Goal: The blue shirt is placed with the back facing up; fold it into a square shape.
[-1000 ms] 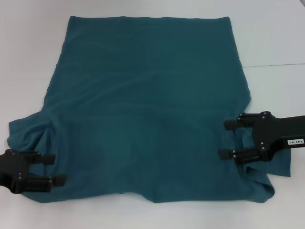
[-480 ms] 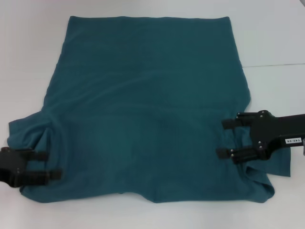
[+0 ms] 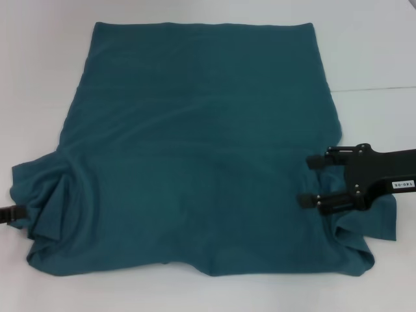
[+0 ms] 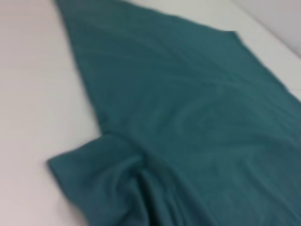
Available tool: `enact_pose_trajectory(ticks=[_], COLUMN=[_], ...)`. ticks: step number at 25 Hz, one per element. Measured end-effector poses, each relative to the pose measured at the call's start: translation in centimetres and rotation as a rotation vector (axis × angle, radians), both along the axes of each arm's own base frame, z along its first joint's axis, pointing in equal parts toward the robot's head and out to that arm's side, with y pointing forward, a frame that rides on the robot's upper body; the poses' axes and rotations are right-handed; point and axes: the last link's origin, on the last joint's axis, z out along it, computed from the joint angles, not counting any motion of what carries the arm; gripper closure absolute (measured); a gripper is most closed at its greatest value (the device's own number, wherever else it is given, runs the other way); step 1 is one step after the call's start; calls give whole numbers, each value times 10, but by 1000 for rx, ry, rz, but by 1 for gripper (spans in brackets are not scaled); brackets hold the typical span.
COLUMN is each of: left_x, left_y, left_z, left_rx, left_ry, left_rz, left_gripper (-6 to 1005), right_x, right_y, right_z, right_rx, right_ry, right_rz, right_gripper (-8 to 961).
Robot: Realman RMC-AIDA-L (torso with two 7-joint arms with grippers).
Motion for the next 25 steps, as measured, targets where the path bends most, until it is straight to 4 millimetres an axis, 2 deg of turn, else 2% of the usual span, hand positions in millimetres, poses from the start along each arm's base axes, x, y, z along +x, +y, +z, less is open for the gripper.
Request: enact_pose_trajectory(ticks=[9,19,25], left_x=[-6,-18,-17], left_y=[1,6,11], left_z=[-13,-24,-26], left_rx=[-35,-12,-4], left_ry=[-96,-99,-95], left_rz=[210,305,307], left_gripper=[171,169,170], right_x=[-5,-6,-7], right_y=[3,3,3], right_z=[-4,-6,-8], right_rx=[-7,-7,-7], right_ry=[-1,1,4], right_rz=[6,7,6], right_gripper=[26,27,26])
